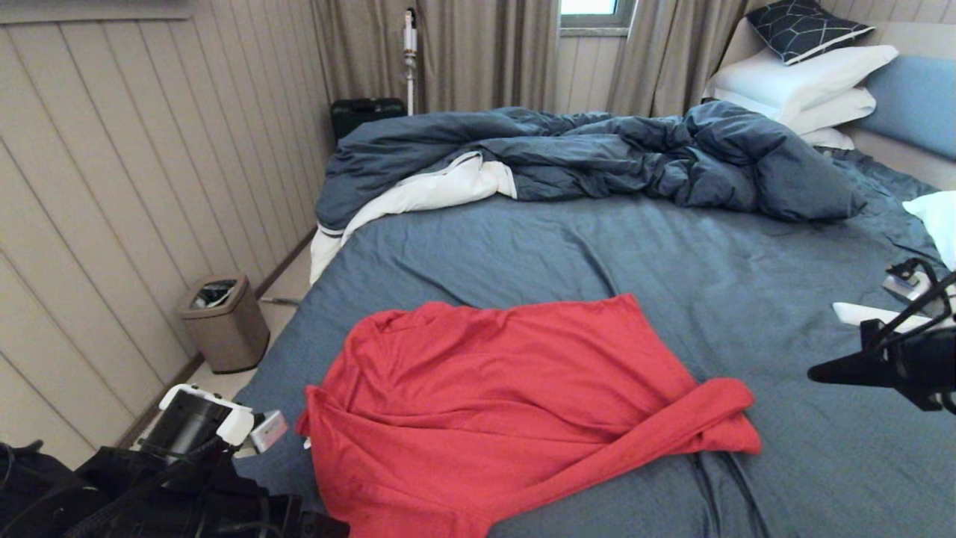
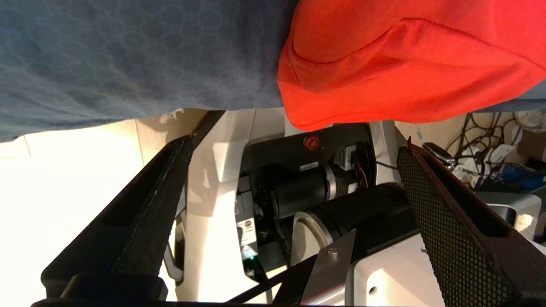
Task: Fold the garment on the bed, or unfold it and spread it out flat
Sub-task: Fold the red T-shirt
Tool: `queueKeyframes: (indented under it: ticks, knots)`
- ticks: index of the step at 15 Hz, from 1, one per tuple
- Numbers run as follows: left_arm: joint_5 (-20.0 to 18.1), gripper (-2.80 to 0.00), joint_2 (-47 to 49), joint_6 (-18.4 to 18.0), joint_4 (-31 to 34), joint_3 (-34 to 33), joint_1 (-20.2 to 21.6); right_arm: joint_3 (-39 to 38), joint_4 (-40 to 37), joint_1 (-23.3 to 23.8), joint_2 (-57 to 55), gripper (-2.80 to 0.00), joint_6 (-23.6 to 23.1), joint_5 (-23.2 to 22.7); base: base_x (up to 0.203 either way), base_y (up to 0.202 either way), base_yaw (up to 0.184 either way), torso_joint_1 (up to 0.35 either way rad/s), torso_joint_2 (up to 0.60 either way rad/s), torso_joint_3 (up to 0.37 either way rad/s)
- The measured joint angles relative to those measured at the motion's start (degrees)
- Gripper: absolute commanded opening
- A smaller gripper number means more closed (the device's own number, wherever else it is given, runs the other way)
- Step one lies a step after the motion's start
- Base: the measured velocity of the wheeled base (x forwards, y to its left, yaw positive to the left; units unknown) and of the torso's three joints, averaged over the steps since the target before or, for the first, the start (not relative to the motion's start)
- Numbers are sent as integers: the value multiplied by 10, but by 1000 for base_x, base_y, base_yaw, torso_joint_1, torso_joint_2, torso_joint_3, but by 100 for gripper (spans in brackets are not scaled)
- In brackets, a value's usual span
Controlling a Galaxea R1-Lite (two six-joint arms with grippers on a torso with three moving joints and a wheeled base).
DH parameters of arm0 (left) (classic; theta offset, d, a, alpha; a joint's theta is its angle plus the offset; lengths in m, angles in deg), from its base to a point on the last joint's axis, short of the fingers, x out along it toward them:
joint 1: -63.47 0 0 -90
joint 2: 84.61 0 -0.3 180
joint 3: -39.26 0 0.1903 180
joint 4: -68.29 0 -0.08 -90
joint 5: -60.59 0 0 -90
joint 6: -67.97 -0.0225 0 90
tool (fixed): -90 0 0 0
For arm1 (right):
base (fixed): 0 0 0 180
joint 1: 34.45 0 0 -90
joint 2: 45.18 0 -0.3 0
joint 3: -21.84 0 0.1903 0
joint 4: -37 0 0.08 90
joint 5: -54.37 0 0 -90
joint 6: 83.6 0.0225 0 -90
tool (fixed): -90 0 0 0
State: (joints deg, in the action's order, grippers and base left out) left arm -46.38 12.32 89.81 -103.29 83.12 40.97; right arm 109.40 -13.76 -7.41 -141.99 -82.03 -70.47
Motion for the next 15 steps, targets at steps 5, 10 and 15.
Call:
queueKeyframes:
  ticks: [5,10,15]
  knots:
    - [2,0,-1,46,8,30,-27,0,4,-1,5,-280,3,-4,0,0,0,0,0,0]
    - [2,0,7,99,14,53,-59,17,5,-1,37,-280,-10,-11,0,0,0,0,0,0]
    - [2,0,10,116,52,67,-75,24,7,23,50,-280,-32,-61,0,0,0,0,0,0]
